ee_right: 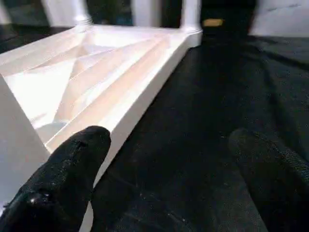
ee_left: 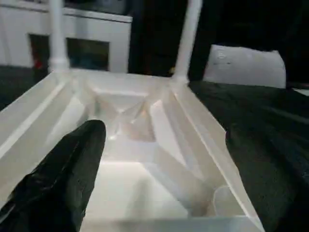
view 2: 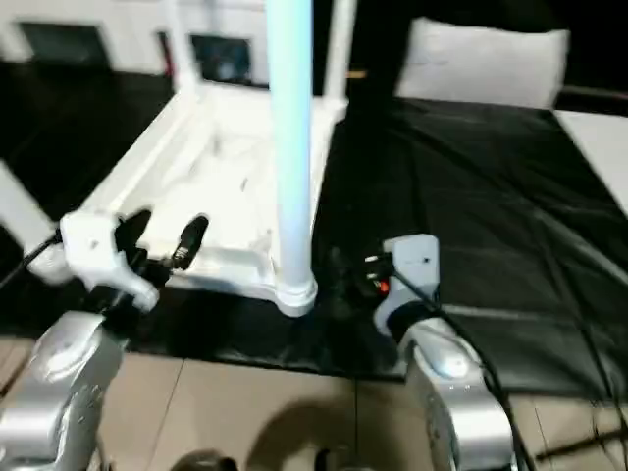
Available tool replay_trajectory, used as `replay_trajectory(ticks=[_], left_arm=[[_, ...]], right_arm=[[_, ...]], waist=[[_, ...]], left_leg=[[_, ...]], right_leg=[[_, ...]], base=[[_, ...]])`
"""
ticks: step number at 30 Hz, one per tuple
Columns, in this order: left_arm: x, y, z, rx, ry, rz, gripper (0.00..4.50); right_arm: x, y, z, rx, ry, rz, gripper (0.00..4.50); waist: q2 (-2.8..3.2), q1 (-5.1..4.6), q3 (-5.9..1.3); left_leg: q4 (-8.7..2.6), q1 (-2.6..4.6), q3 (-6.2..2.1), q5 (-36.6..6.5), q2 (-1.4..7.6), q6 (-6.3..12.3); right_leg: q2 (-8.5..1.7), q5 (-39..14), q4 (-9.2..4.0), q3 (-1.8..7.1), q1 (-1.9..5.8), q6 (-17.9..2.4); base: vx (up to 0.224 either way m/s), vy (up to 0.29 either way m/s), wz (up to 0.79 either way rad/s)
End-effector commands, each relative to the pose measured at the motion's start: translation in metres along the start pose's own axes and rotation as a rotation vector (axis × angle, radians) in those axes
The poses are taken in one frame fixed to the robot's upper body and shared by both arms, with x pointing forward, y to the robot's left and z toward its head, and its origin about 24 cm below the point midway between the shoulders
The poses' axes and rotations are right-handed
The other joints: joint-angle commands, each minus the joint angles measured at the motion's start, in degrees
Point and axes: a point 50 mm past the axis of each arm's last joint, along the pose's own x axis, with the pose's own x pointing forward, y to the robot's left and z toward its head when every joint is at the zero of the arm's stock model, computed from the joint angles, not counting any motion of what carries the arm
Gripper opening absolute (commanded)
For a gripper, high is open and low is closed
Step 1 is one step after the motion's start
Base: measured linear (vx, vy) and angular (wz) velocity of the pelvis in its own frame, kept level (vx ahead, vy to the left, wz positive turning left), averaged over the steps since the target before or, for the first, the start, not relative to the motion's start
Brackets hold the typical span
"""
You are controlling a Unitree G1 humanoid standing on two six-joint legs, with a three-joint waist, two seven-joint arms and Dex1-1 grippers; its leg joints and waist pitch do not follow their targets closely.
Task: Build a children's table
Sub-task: Move to table
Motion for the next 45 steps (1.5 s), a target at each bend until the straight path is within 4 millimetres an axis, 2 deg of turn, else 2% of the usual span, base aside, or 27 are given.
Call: replay_trajectory(ticks=[1,2,3,4,5,6,7,8,9,10,11,12,13,15,18,22,26,31,32,34,35,36,38,41,43,44,45], left_arm=[[0.001,0.001,-0.004,0.019,0.036,0.022,4.36],[0.001,0.001,-0.004,0.016,0.044,0.03,4.36],[0.001,0.001,-0.004,0.016,0.045,0.03,4.36],[0.001,0.0,-0.004,0.014,0.047,0.027,4.36],[0.0,-0.001,-0.005,0.026,0.061,0.025,4.36],[-0.001,-0.002,-0.006,0.042,0.076,0.015,4.36],[-0.002,-0.003,-0.007,0.042,0.085,0.008,4.36],[-0.003,-0.003,-0.008,0.043,0.092,0.007,4.36],[-0.004,-0.003,-0.008,0.043,0.096,0.007,4.36],[-0.006,-0.003,-0.009,0.043,0.102,0.009,4.36],[-0.007,-0.002,-0.009,0.042,0.107,0.012,4.36],[-0.008,-0.001,-0.01,0.047,0.115,0.018,4.36],[-0.009,-0.001,-0.011,0.05,0.12,0.022,4.36],[-0.011,-0.001,-0.011,0.05,0.11,0.017,4.36],[-0.017,-0.004,-0.011,0.042,0.115,-0.06,4.36],[-0.023,-0.01,-0.01,-0.036,0.137,-0.173,4.36],[-0.026,-0.012,-0.01,-0.023,0.119,-0.111,4.36],[-0.03,-0.009,-0.009,-0.012,0.069,-0.035,4.36],[-0.032,-0.008,-0.008,-0.023,0.067,-0.022,4.36],[-0.035,-0.009,-0.009,-0.019,0.081,-0.03,4.36],[-0.036,-0.009,-0.01,-0.015,0.087,-0.033,4.36],[-0.036,-0.01,-0.01,-0.014,0.087,-0.033,4.36],[-0.039,-0.01,-0.012,-0.009,0.095,-0.031,4.36],[-0.039,-0.011,-0.012,-0.01,0.091,-0.029,4.36],[-0.04,-0.011,-0.013,-0.011,0.092,-0.028,4.36],[-0.04,-0.011,-0.013,-0.012,0.094,-0.029,4.36],[-0.04,-0.011,-0.013,-0.012,0.094,-0.029,4.36]], right_arm=[[0.0,0.002,0.0,0.002,0.007,-0.001,4.5],[0.0,0.001,0.001,-0.008,0.002,0.004,4.5],[0.0,0.001,0.001,-0.007,0.002,0.008,4.5],[-0.001,0.002,0.001,-0.005,0.002,0.025,4.5],[-0.002,0.001,0.001,0.002,0.005,0.035,4.5],[-0.003,0.002,0.002,0.021,-0.001,0.057,4.5],[-0.004,0.002,0.003,0.019,-0.003,0.074,4.5],[-0.004,0.002,0.004,0.017,-0.012,0.088,4.5],[-0.005,0.001,0.006,0.012,-0.019,0.095,4.5],[-0.005,0.001,0.007,-0.003,-0.023,0.107,4.5],[-0.005,0.002,0.007,-0.021,-0.017,0.124,4.5],[-0.005,0.001,0.008,-0.043,-0.015,0.129,4.5],[-0.005,0.001,0.008,-0.058,-0.014,0.131,4.5],[-0.005,0.0,0.008,-0.059,-0.011,0.129,4.5],[-0.007,-0.002,0.005,-0.075,0.029,0.157,4.5],[-0.011,0.005,0.004,-0.091,0.062,0.256,4.5],[-0.014,0.008,0.0,-0.098,0.043,0.216,4.5],[-0.016,0.01,0.001,-0.052,0.014,0.178,4.5],[-0.016,0.008,0.003,-0.039,-0.003,0.147,4.5],[-0.016,0.006,0.004,-0.028,-0.01,0.123,4.5],[-0.016,0.006,0.004,-0.028,-0.01,0.119,4.5],[-0.017,0.006,0.004,-0.028,-0.01,0.119,4.5],[-0.017,0.004,0.004,-0.032,-0.012,0.115,4.5],[-0.018,0.004,0.004,-0.033,-0.013,0.112,4.5],[-0.018,0.004,0.003,-0.036,-0.012,0.111,4.5],[-0.018,0.004,0.003,-0.034,-0.012,0.111,4.5],[-0.018,0.004,0.003,-0.034,-0.012,0.111,4.5]], waist=[[2.67,-2.79,-3.73],[2.64,-3.74,-3.91],[2.93,-5.1,-3.69],[3.77,-4.23,-4.24],[3.95,-4.94,-3.95],[3.42,-5.43,-4.6],[1.67,-5.45,-5.56],[1.96,-4.71,-5.58],[0.23,-3.69,-5.22],[-0.53,-3.5,-4.16],[-0.26,-3.18,-3.64],[-0.13,-3.28,-3.16],[0.16,-3.24,-2.8],[0.04,-3.53,-2.6],[0.11,-3.59,-2.87],[0.06,-3.47,-2.84],[0.06,-3.4,-2.88],[0.22,-3.4,-3.35],[0.25,-3.42,-3.31],[0.3,-3.62,-2.95],[0.31,-3.69,-2.72],[0.28,-3.77,-2.01],[0.34,-3.85,-1.47],[0.5,-3.56,-1.82],[0.76,-3.59,-2.59],[0.81,-3.65,-2.74],[0.79,-3.68,-3.01]], left_leg=[[-7.89,2.99,-1.79,-4.04,7.76,-8.58],[-9.35,2.46,-2.31,-2.96,11.65,-9.29],[-10.8,-0.37,-6.01,2.09,11.04,-8.45],[-9.33,1.42,-4.99,4.0,11.71,-8.02],[-9.62,0.56,-4.75,4.44,11.85,-6.68],[-7.36,1.38,-5.16,12.91,10.08,0.55],[-4.03,0.22,-2.45,20.69,6.19,4.58],[-3.8,-1.82,-0.88,22.87,4.36,4.92],[-4.39,-2.77,0.98,14.35,3.61,5.22],[-5.99,-2.64,1.43,3.48,3.84,4.12],[-6.43,-1.69,1.72,-4.24,4.46,3.53],[-6.86,-1.53,1.71,-7.47,4.76,3.02],[-7.11,-0.89,1.73,-12.53,5.32,1.42],[-7.59,-0.93,1.46,-16.22,5.71,-0.45],[-7.99,-1.33,1.17,-16.53,5.99,-1.31],[-8.13,-1.62,1.51,-14.83,6.14,-0.97],[-8.05,-1.81,1.94,-12.27,6.37,-0.28],[-7.98,-1.84,2.08,-8.35,6.53,0.51],[-8.05,-1.61,2.13,-9.87,6.56,0.33],[-8.32,-0.12,2.36,-20.68,6.25,-0.33],[-8.38,0.17,2.44,-22.66,6.09,-0.17],[-8.45,1.11,2.72,-26.48,5.65,0.2],[-8.23,1.98,2.94,-27.72,5.12,0.68],[-8.77,1.81,3.06,-21.72,5.22,2.12],[-9.0,1.9,3.32,-14.4,5.23,4.35],[-8.93,2.0,3.4,-12.57,5.18,5.02],[-8.56,1.69,3.46,-8.41,4.89,6.62]], right_leg=[[0.78,-16.77,-0.86,-2.41,-2.98,-1.48],[-0.78,-13.9,1.69,-4.49,-3.1,-0.61],[-3.66,-4.09,4.18,-7.25,0.9,-2.28],[-4.44,-3.94,3.43,-8.39,-1.59,-3.2],[-4.86,-3.94,3.73,-8.63,-0.74,-3.72],[-6.24,-2.41,1.73,-8.34,0.12,-3.85],[-8.44,7.41,-0.83,-7.22,2.41,-7.0],[-9.73,13.1,-1.21,-6.72,4.37,-9.07],[-10.72,17.66,-2.2,-5.52,4.65,-10.46],[-10.36,7.18,-3.44,-6.01,4.92,-10.89],[-10.46,-9.11,-4.74,-5.94,4.37,-10.91],[-10.32,-17.04,-5.17,-5.95,4.05,-10.73],[-10.03,-28.62,-5.99,-5.88,3.07,-9.36],[-9.61,-33.66,-6.18,-6.19,2.53,-7.17],[-9.59,-29.54,-5.83,-6.42,2.72,-6.34],[-9.71,-24.05,-5.29,-6.36,2.75,-7.81],[-9.79,-20.88,-5.25,-6.32,2.81,-8.61],[-9.6,-11.33,-4.36,-6.5,3.49,-9.85],[-9.62,-12.29,-4.31,-6.54,3.65,-9.91],[-9.09,-24.86,-5.28,-7.0,3.86,-9.24],[-8.82,-27.79,-5.67,-7.14,3.9,-9.06],[-8.34,-34.49,-6.65,-7.62,3.88,-8.38],[-8.3,-40.66,-7.94,-7.8,4.53,-7.55],[-8.21,-35.55,-7.54,-7.32,6.54,-9.01],[-7.64,-24.68,-6.71,-7.46,7.86,-12.31],[-7.54,-21.82,-6.48,-7.51,8.0,-13.09],[-7.42,-16.95,-6.01,-7.6,8.77,-14.24]], base=[[-0.071,0.219,-0.49],[-0.071,0.219,-0.49],[-0.085,0.188,-0.36],[-0.036,0.147,-0.02],[-0.036,0.147,-0.02],[-0.02,0.063,0.1],[-0.052,-0.001,-0.12],[-0.052,-0.001,-0.12],[-0.083,-0.037,-0.01],[-0.106,-0.056,0.05],[-0.106,-0.056,0.05],[-0.094,-0.06,0.0],[-0.07,-0.051,0.03],[-0.073,-0.042,0.03],[-0.045,-0.009,-0.01],[0.0,0.0,0.0],[0.0,0.0,0.0],[0.0,0.0,0.0],[0.0,0.0,0.0],[0.053,0.001,0.0],[0.053,-0.001,0.01],[0.058,-0.004,0.0],[0.066,-0.001,-0.03],[0.084,0.006,0.0],[0.11,0.013,0.02],[0.107,0.014,0.03],[0.115,0.014,0.02]])
